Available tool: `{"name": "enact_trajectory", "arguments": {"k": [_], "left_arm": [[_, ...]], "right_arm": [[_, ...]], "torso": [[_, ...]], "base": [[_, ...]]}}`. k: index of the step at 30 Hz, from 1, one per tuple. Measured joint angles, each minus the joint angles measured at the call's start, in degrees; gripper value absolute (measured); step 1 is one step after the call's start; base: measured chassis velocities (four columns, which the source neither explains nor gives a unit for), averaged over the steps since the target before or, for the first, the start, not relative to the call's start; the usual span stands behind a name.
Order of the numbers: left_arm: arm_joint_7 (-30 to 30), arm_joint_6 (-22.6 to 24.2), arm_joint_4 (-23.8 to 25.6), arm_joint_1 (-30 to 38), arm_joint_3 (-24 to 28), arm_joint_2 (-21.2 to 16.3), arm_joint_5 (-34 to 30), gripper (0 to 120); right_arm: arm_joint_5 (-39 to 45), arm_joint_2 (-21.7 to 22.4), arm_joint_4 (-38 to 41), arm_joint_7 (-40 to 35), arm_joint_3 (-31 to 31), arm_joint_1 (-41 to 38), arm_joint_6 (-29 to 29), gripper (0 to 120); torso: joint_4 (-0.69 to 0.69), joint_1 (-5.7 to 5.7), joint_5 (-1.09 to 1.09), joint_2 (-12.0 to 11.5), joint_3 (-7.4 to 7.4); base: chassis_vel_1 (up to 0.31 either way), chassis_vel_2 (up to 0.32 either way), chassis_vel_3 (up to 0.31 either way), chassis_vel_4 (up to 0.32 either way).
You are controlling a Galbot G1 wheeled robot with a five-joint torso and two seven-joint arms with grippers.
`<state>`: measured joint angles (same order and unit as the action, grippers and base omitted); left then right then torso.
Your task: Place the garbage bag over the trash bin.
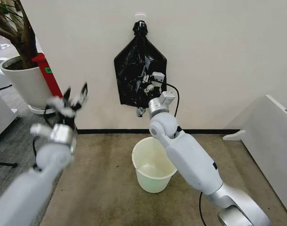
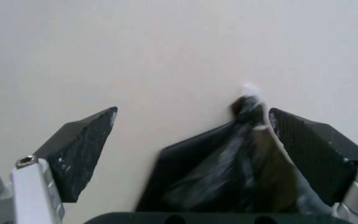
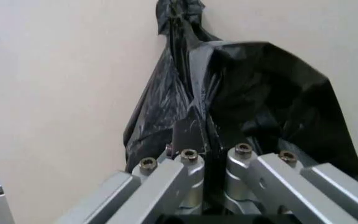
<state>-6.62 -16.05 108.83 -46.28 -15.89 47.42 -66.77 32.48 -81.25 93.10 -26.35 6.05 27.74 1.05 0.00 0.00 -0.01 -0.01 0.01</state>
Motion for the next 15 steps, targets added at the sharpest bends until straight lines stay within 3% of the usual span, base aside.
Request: {"name": "enact_trajectory", "arguments": {"k": [4, 7, 12, 15], "left_arm": [[-2.08, 1.49, -0.84, 6.34, 5.41, 0.72, -1.18, 96], [-5.43, 2.83, -3.83, 12.58, 13.07, 1.9, 1.2, 96], [-7.36, 3.35, -6.38, 16.56, 17.39, 2.8, 2.28, 97], [-9.85, 3.5, -14.05, 25.09, 23.38, 6.91, 4.45, 98]], "right_arm": [[-0.01, 0.03, -0.19, -0.07, 0.29, -1.25, -0.22, 0], [-0.01, 0.01, -0.23, -0.22, 0.72, -2.99, -0.61, 0], [0.01, -0.03, -0.07, -0.29, 1.13, -4.0, -0.91, 0], [0.03, -0.23, 0.12, -0.33, 1.36, -4.49, -1.08, 0]], "torso": [[0.01, 0.0, 0.04, 0.0, 0.0], [-0.01, 0.0, 0.01, 0.0, 0.0], [0.0, 0.0, 0.01, 0.0, 0.0], [0.01, 0.0, 0.02, 0.0, 0.0]], "base": [[0.0, 0.0, 0.0, 0.0], [0.0, 0.0, 0.0, 0.0], [0.0, 0.0, 0.0, 0.0], [0.0, 0.0, 0.0, 0.0]]}}
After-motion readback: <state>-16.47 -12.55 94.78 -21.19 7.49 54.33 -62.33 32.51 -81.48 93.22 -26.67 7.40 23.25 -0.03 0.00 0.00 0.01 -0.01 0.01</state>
